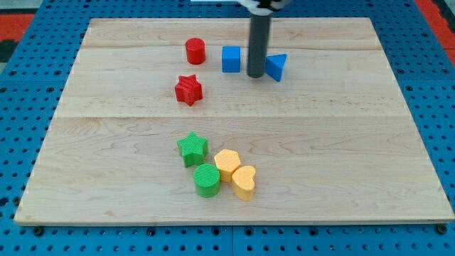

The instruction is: Place your arm at the left of the red star

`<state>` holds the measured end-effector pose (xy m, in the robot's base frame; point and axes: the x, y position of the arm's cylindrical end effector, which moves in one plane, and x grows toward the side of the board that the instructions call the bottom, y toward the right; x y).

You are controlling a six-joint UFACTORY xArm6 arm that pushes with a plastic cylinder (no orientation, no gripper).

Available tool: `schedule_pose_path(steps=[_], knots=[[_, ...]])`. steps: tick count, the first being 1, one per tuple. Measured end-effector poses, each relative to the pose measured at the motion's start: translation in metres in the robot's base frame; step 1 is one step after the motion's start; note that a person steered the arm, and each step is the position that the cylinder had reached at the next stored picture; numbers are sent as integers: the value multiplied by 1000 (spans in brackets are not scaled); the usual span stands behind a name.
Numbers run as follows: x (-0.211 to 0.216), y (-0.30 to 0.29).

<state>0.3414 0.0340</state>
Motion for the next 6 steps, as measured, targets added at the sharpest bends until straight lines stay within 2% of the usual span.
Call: schedule_pose_path(steps=[1,3,4,5,6], knots=[[-12,19],[-2,87],[57,22],[96,-72],[98,-179]])
